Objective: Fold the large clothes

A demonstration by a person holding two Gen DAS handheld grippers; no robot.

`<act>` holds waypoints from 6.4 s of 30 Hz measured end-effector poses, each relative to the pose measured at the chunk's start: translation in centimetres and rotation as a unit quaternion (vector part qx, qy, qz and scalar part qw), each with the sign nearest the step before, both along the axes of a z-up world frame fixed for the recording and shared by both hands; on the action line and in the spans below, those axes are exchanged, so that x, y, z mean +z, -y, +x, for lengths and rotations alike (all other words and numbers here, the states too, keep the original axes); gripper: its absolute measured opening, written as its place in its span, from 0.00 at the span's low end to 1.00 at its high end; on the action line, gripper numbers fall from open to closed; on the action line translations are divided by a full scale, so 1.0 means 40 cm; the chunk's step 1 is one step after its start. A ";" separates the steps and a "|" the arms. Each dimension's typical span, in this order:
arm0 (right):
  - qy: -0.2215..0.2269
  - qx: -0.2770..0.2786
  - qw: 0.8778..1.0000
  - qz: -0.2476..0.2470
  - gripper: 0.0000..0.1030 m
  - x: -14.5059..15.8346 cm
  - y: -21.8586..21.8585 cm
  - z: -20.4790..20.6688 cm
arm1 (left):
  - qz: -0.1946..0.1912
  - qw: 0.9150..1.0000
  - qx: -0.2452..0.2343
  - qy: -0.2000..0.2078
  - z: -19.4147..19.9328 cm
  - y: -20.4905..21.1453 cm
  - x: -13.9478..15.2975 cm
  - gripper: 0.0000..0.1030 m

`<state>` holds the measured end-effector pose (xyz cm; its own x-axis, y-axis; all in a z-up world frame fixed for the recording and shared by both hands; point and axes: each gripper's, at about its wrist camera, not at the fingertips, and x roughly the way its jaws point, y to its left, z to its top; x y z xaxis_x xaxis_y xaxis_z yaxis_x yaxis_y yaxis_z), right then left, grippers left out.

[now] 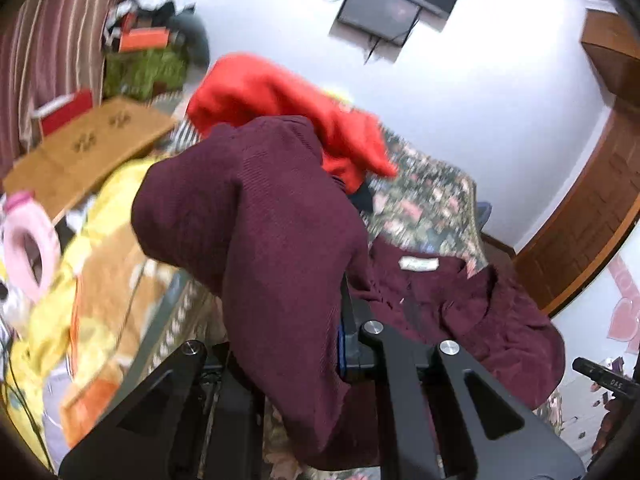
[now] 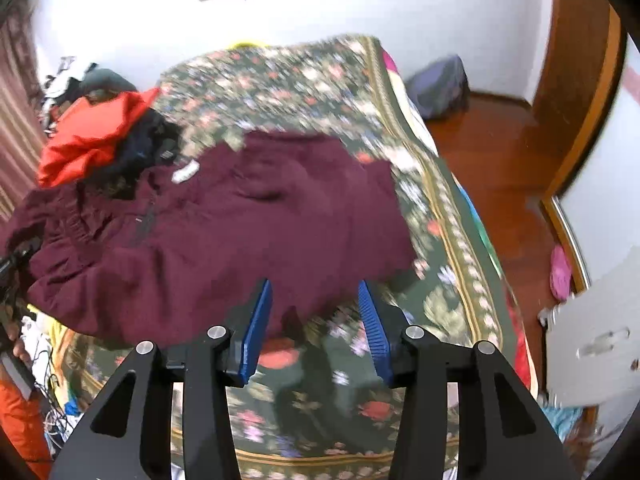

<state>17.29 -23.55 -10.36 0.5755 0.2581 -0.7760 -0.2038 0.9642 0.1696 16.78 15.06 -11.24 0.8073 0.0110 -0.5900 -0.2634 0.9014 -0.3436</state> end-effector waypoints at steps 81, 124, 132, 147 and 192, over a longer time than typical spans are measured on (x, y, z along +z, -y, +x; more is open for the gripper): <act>-0.030 0.071 0.996 0.041 0.62 -0.024 -0.048 0.143 | 0.112 0.970 -0.173 -0.130 0.131 0.280 -0.164 0.83; -0.274 0.141 0.927 0.214 0.94 -0.248 -0.091 0.449 | -0.220 0.939 -0.176 -0.199 0.403 0.099 -0.356 0.87; -0.273 0.134 0.926 0.222 0.51 -0.205 -0.091 0.410 | -0.238 0.940 -0.172 -0.173 0.364 0.069 -0.303 0.50; -0.150 0.168 0.953 0.202 0.36 0.083 -0.179 0.267 | -0.127 0.966 -0.220 -0.041 0.199 0.055 0.091 0.30; -0.128 0.224 0.947 0.190 0.55 0.081 -0.840 0.718 | 0.028 0.994 -0.061 -0.083 0.673 -0.609 0.156 0.47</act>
